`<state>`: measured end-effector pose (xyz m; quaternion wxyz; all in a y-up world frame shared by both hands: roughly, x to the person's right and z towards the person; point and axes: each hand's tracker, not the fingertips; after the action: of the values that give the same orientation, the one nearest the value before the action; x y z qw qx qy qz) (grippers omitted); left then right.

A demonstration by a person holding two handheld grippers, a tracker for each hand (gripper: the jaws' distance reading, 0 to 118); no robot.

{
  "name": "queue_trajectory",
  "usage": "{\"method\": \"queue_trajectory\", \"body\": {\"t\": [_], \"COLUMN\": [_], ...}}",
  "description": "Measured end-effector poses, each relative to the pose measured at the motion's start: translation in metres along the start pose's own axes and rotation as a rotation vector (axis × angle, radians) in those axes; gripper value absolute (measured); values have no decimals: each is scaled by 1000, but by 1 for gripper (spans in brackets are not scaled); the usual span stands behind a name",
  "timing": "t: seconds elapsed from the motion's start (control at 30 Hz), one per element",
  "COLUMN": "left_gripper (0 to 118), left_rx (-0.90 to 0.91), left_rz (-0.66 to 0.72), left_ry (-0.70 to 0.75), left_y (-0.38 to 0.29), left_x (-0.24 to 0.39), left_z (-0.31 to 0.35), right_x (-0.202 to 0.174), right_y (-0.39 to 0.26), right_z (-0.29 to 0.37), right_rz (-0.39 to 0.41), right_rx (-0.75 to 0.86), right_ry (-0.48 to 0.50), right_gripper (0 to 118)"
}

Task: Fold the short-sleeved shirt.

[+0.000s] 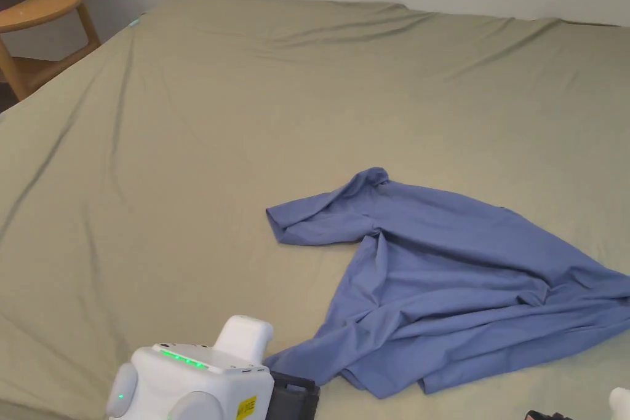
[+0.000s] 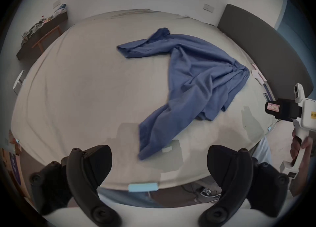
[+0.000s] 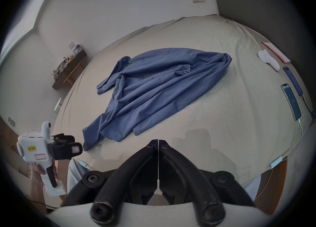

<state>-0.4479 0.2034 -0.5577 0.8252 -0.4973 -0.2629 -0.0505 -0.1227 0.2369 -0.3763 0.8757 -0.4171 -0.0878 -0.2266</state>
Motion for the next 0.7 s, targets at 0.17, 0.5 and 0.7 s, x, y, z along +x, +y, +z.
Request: {"method": "queue_trajectory", "body": {"t": [0.17, 0.5, 0.7], "left_gripper": [43, 0, 0], "left_rx": [-29, -7, -47], "left_rz": [-16, 221, 247], "left_ry": [31, -25, -68], "left_y": [-17, -13, -15], "left_x": [4, -42, -47], "left_z": [-17, 4, -12], "right_x": [1, -14, -65], "right_y": [-4, 14, 89], "right_z": [0, -19, -47], "right_rz": [0, 60, 281], "right_rx": [-16, -39, 52], "right_ry": [-19, -31, 12], "right_gripper": [0, 0, 0]}}
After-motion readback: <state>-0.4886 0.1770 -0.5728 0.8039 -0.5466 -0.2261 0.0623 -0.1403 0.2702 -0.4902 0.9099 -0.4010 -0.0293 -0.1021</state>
